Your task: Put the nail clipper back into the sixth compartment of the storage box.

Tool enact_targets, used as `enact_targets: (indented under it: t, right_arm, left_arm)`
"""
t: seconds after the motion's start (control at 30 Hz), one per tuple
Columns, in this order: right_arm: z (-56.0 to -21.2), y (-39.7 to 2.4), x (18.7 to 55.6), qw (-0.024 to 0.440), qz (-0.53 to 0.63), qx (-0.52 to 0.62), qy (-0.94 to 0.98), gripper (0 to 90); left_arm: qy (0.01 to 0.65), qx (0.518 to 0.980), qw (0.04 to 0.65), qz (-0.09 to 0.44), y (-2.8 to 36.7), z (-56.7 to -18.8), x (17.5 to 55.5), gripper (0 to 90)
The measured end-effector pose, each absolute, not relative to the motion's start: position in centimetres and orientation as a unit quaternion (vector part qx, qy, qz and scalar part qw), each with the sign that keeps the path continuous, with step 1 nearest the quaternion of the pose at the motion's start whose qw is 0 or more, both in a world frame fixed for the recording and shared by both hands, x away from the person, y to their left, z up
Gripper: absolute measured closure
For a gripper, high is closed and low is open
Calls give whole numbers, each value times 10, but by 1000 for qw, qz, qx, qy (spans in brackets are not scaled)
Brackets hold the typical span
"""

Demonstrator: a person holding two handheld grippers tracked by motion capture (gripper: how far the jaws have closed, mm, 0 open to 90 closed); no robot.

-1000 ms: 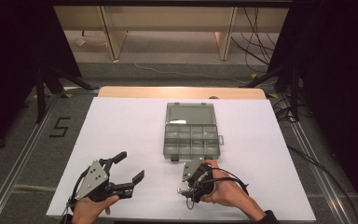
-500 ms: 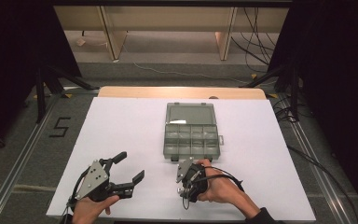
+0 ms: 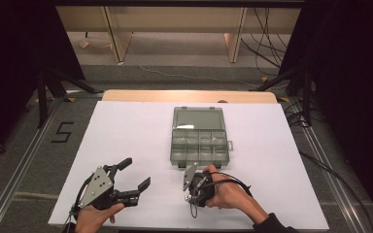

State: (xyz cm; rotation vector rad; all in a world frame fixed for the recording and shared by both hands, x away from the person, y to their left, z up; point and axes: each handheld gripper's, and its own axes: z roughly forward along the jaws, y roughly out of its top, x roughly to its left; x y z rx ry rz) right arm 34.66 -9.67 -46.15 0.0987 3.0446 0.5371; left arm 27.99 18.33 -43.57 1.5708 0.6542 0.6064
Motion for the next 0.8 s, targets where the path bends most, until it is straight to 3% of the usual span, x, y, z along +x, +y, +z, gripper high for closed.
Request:
enact_targets:
  t: [0.5, 0.8]
  right_arm:
    - [-461, -90, 351, 1, 154, 33, 988, 758]
    - [-459, -88, 350, 4, 149, 39, 988, 770]
  left_arm:
    - [287, 683, 618, 263, 184, -436, 280, 156]
    - [288, 681, 620, 262, 184, -436, 279, 156]
